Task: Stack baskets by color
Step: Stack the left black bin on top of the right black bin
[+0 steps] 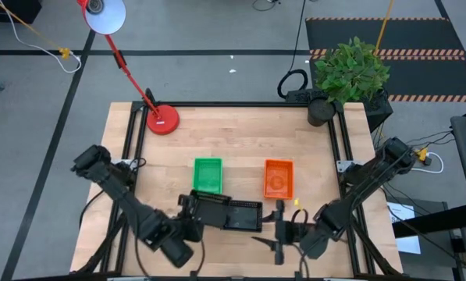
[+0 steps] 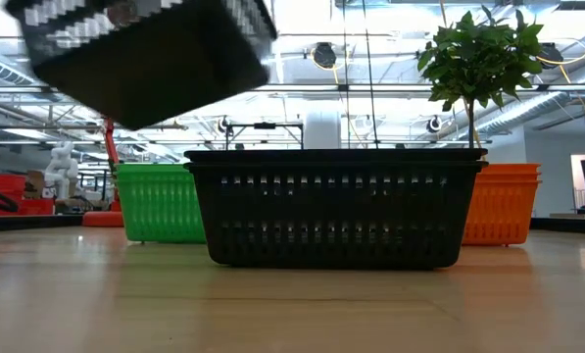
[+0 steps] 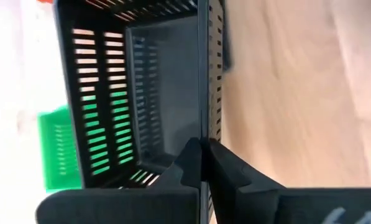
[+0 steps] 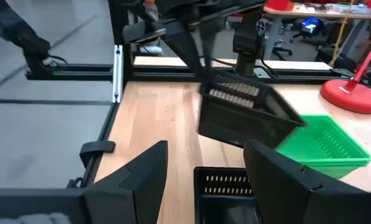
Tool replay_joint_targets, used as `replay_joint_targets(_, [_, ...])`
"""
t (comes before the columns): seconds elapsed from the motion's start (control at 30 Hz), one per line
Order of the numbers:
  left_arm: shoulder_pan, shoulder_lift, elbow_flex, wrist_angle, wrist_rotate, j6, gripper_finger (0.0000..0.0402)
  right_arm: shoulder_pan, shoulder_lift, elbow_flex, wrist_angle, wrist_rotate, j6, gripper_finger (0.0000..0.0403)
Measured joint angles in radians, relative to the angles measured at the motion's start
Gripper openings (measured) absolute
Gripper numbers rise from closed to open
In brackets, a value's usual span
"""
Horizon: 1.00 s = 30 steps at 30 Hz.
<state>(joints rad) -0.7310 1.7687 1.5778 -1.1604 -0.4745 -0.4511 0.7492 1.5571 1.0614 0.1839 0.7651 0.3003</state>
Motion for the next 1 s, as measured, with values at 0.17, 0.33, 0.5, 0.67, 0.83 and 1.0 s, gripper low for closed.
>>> replay_joint_targets(0.17, [0.1,0.0,0.036,0.0,0.001,0.06,0.002,-0.002,0.076,0.158,-0.123,0.082,-0.009,0.0205])
replay_joint_targets(0.33, [0.173,0.0,0.038,0.0,0.001,0.031,0.0009,-0.009,0.149,0.309,-0.188,0.131,-0.084,0.0205])
replay_joint_targets(0.5, [0.202,0.0,0.037,0.008,-0.02,-0.003,0.002,-0.061,0.2,0.385,-0.241,0.127,-0.16,0.0205])
replay_joint_targets(0.67, [0.19,0.0,0.036,0.023,-0.024,0.007,0.003,-0.157,0.202,0.386,-0.313,0.047,-0.096,0.0205])
replay_joint_targets(0.83, [0.176,0.0,0.036,0.075,-0.024,0.077,0.0009,-0.238,0.202,0.386,-0.382,-0.063,-0.073,0.0205])
replay_joint_targets(1.0, [0.172,0.0,0.036,0.079,-0.025,0.085,0.0021,-0.269,0.202,0.386,-0.455,-0.141,-0.076,0.019])
